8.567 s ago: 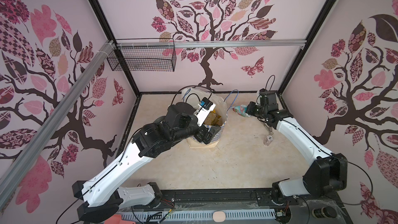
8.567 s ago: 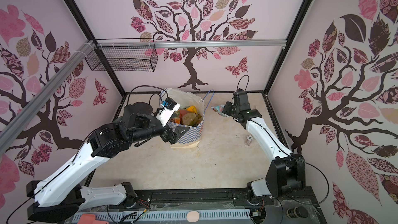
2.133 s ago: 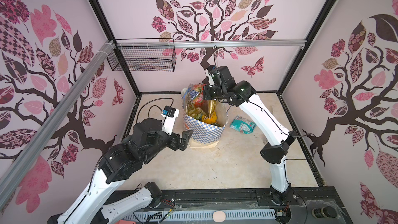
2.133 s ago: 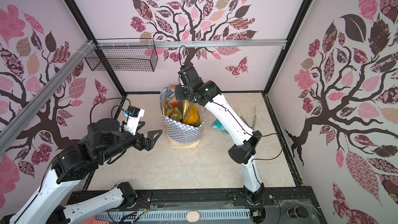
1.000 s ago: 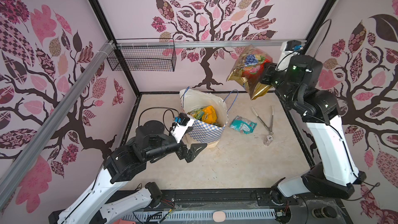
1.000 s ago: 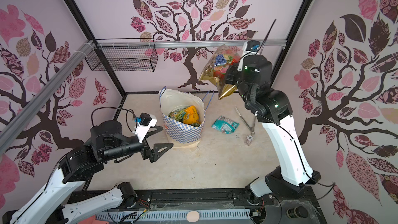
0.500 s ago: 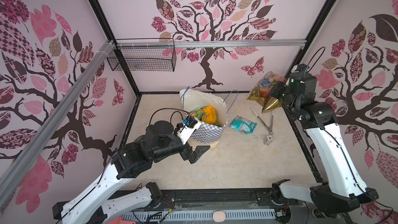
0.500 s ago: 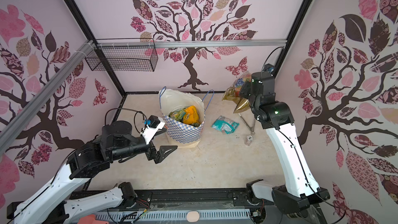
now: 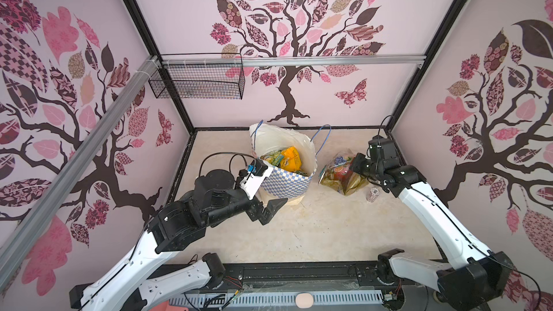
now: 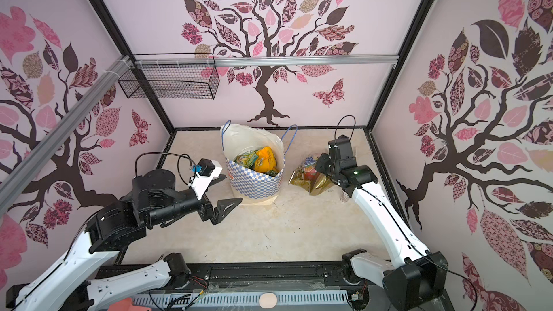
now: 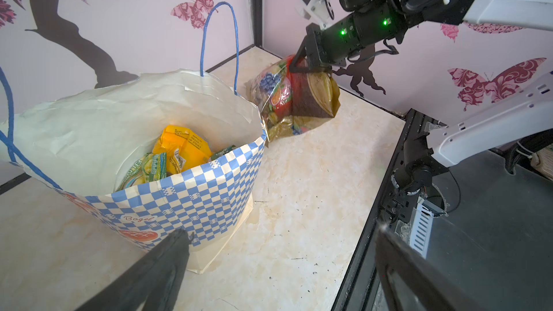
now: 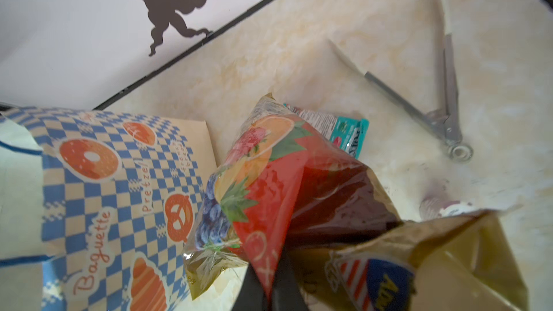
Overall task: Take the snacks out of the paper bag
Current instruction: Place the snack at the center of the table.
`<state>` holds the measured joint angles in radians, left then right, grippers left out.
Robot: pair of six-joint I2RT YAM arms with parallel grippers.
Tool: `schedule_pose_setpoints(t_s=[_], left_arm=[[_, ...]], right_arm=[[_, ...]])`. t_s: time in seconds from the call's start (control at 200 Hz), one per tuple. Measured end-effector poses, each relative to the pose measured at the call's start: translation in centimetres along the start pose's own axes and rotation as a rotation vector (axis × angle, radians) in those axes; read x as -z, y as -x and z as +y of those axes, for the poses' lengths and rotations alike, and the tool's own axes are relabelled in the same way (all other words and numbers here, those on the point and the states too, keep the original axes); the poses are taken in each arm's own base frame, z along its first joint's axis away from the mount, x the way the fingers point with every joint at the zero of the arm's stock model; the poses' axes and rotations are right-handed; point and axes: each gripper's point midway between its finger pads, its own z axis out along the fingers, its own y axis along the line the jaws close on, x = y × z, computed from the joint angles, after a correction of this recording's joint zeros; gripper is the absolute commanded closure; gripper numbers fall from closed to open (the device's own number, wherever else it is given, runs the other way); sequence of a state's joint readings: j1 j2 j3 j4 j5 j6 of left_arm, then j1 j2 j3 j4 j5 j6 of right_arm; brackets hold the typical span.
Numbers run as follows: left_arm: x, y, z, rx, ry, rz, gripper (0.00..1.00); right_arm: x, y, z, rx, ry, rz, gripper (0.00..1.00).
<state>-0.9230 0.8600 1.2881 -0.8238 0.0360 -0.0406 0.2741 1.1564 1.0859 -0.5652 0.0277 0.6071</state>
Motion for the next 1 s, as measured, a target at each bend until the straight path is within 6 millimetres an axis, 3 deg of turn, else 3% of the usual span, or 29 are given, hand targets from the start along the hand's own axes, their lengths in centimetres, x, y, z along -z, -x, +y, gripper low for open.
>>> schedule_pose_setpoints(t_s=[0.245,0.545,0.66,0.89,1.0], left_arm=[[-0.5,-0.1,0.1,0.001,0.005,0.009,0.01],[-1.3,0.1,0.0,0.004,-0.004,0.011,0.01],[-1.3,0.1,-0.1,0.008,-0.006,0.014,0.01],[-1.1,0.2,-0.1,0.013,-0.008,0.006,0.01],[-1.1,0.2,-0.2,0.013,-0.011,0.007,0.01]], right_arm=[[-1.7,-4.7,-0.1,-0.052,0.099,0.131,1.0],[-4.3,-11.5,-1.6,-0.103,0.21,0.267,0.99],[-4.7,-12.0,-1.7,-0.098,0.226,0.269,0.71],[-4.7,-11.0,-1.5,-0.081,0.225,0.227,0.27],[-4.5,-10.4,-1.5,-0.07,0.212,0.216,0.01]])
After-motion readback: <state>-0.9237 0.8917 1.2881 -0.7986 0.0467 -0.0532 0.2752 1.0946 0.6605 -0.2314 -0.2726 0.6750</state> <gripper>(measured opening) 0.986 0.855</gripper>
